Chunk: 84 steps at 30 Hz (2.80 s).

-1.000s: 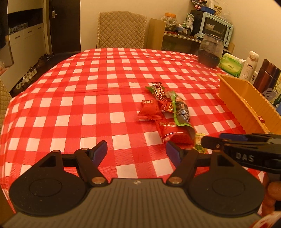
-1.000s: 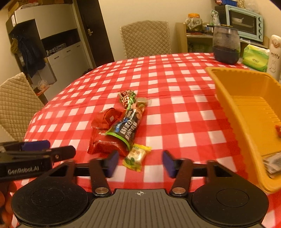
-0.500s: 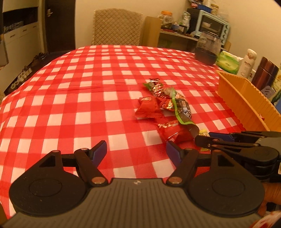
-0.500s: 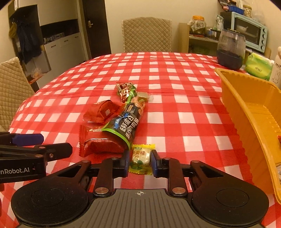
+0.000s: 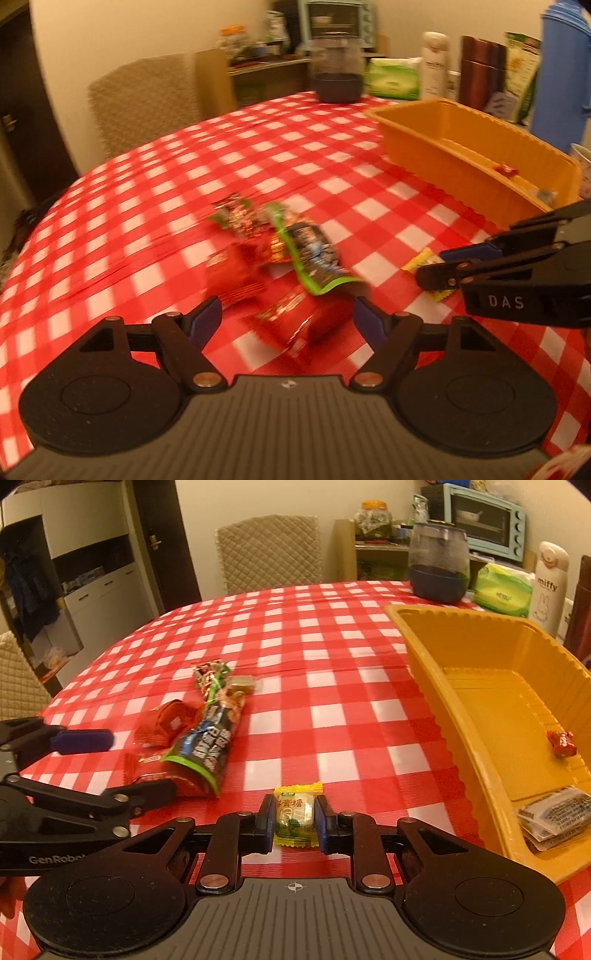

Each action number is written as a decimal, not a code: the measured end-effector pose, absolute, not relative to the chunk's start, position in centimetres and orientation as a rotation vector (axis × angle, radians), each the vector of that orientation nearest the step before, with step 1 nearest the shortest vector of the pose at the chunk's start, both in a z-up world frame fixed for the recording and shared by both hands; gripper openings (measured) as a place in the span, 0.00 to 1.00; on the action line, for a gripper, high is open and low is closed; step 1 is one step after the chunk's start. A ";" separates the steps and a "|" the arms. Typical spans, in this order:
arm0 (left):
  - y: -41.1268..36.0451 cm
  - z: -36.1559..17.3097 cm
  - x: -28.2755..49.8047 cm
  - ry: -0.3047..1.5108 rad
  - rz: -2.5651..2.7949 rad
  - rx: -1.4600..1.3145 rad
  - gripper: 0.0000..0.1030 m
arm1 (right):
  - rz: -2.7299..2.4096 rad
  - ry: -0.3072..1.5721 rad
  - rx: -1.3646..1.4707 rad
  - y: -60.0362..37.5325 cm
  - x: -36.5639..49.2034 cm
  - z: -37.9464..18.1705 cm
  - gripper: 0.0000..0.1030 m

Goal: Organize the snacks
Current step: 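Grasp the yellow-green candy with the right gripper while the left grasps the red wafer pack, then carry the red wafer pack with the left gripper while the right carries the yellow-green candy to the tray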

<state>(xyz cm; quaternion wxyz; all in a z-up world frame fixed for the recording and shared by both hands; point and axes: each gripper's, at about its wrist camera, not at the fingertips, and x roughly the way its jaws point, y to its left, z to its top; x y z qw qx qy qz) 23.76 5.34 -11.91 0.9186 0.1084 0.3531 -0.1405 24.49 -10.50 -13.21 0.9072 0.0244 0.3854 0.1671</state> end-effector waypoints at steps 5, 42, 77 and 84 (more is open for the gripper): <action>4.9 -12.5 24.9 0.745 -0.349 0.254 0.64 | 0.338 0.806 0.072 -11.1 24.8 -13.4 0.22; 4.6 -10.3 17.3 0.804 -0.078 0.017 0.25 | 0.375 0.747 0.079 -12.4 21.1 -10.2 0.22; -5.6 -1.4 9.9 0.705 -0.117 -0.033 0.25 | 0.271 0.659 0.154 -23.0 10.9 -2.7 0.22; -6.6 -0.8 9.9 0.696 -0.143 -0.028 0.25 | 0.250 0.647 0.166 -24.1 10.6 -2.1 0.22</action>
